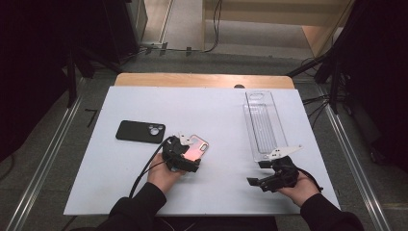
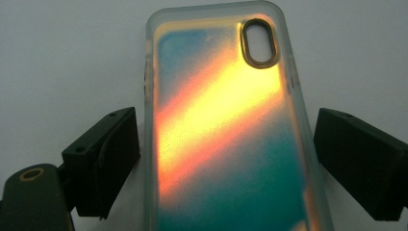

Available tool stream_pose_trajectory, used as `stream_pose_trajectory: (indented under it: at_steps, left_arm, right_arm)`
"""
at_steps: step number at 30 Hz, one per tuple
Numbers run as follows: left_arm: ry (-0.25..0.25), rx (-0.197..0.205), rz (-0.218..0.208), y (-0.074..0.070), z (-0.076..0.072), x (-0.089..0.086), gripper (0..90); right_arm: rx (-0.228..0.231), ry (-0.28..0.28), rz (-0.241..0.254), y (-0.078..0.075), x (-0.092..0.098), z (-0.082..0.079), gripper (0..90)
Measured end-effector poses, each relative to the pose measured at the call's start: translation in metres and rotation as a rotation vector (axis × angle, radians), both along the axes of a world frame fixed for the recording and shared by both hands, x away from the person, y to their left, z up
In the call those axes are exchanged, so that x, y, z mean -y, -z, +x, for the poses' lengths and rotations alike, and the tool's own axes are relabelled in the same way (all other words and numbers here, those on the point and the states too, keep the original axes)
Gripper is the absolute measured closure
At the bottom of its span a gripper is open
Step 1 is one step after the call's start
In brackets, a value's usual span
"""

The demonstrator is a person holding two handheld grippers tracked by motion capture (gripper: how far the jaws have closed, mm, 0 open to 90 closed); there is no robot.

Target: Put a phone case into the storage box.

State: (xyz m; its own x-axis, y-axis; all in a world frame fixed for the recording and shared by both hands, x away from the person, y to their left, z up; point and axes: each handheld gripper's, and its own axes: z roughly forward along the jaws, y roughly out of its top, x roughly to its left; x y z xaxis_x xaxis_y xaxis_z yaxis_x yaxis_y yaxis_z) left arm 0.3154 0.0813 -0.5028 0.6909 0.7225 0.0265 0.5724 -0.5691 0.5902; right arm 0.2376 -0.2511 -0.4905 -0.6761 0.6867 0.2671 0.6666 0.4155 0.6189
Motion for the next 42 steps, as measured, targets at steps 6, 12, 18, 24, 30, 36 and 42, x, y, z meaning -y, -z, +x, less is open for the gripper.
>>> stream_pose_trajectory:
  at_steps: [6, 12, 18, 24, 30, 36, 42]
  left_arm:
    - [-0.018, 0.026, -0.026, 0.001, -0.002, -0.004, 16.1]
    - [-0.001, 0.025, -0.028, 0.001, -0.001, -0.005, 16.8]
    - [0.007, 0.002, -0.057, -0.002, 0.001, -0.008, 17.0]
    - [0.009, 0.005, -0.116, -0.017, 0.003, -0.011, 17.0]
    - [0.025, -0.002, -0.157, -0.030, 0.002, -0.015, 17.0]
    - [0.047, -0.012, -0.191, -0.043, 0.000, -0.018, 17.0]
    - [0.078, -0.026, -0.227, -0.051, -0.006, -0.020, 17.0]
  right_arm:
    - [0.000, -0.003, 0.000, 0.000, 0.000, 0.000, 15.0]
    - [0.001, -0.005, 0.002, 0.000, 0.000, 0.000, 15.0]
    - [0.006, -0.007, 0.007, -0.001, 0.000, -0.001, 15.0]
    - [0.005, -0.010, 0.013, -0.002, 0.000, -0.001, 15.0]
    - [0.017, -0.016, 0.034, -0.004, -0.001, -0.002, 15.0]
    - [0.009, -0.031, 0.054, -0.007, -0.003, -0.001, 15.0]
    - [0.024, -0.034, 0.067, -0.011, -0.004, -0.002, 14.9]
